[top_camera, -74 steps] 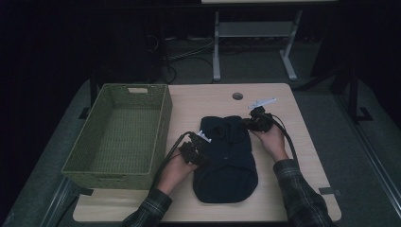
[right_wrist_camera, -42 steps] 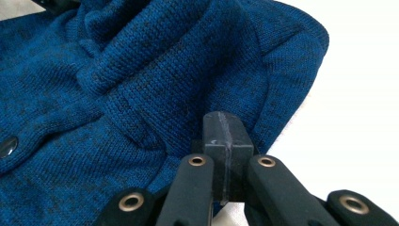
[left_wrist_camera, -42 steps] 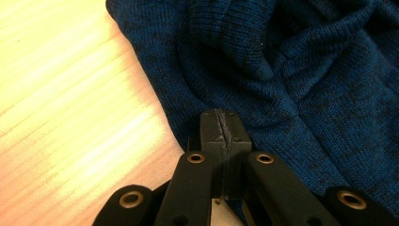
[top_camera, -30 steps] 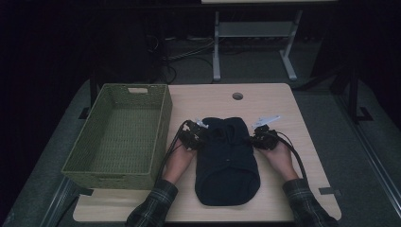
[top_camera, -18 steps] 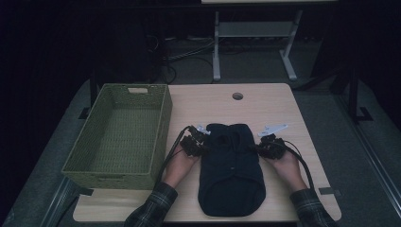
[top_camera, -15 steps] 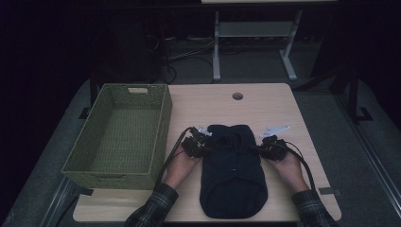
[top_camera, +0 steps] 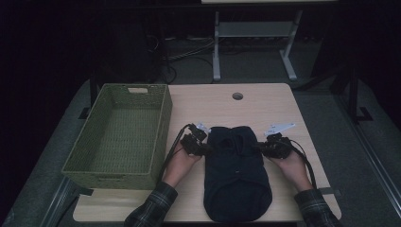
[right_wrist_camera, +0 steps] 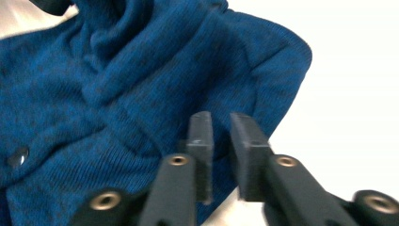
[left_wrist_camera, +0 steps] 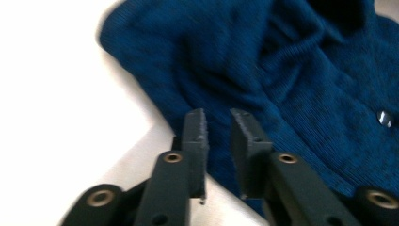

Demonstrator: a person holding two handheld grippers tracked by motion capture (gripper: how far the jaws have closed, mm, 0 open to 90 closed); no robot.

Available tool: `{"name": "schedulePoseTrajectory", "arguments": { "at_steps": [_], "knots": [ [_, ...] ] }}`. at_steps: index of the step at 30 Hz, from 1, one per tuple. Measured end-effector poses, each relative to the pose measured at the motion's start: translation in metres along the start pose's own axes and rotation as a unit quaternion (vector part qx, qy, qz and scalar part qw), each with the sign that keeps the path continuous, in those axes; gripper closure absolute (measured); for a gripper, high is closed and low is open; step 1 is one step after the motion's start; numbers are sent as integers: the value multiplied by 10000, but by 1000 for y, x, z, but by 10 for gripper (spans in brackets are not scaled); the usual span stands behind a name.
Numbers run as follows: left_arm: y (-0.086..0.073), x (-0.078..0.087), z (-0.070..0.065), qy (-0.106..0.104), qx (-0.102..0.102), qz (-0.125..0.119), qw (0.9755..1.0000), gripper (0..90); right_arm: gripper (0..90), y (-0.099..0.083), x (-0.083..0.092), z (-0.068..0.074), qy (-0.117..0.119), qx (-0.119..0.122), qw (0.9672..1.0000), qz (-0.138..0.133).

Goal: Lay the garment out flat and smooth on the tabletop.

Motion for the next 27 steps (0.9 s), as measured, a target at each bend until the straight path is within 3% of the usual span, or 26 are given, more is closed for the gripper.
{"name": "schedulePoseTrajectory", "arguments": {
  "at_steps": [8,13,15,21,27],
  "knots": [
    [16,10,27,93,260,-319,9991,558,568,23,5,-15,-10,-27,10000,-14],
    [31,11,41,239,333,-431,9982,521,516,38,5,-25,-15,-57,10000,-27],
    [35,9,46,314,339,-422,9980,512,504,42,5,-28,-12,-80,10000,-49],
    [49,-3,57,266,381,-436,9980,480,483,50,0,-35,-14,-109,9999,-67],
    [52,-21,62,237,377,-292,9986,449,461,57,-4,-42,9,-194,9998,-76]
  ]
}}
Point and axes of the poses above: each handheld gripper's, and its own axes: x roughly backward along the jaws, y roughly out of its top, z roughly to its left, the point moved 3 cm from there along -x, roughly forward along the jaws, and after that the axes turned 12 degrees about z, right-handed, at the moved point
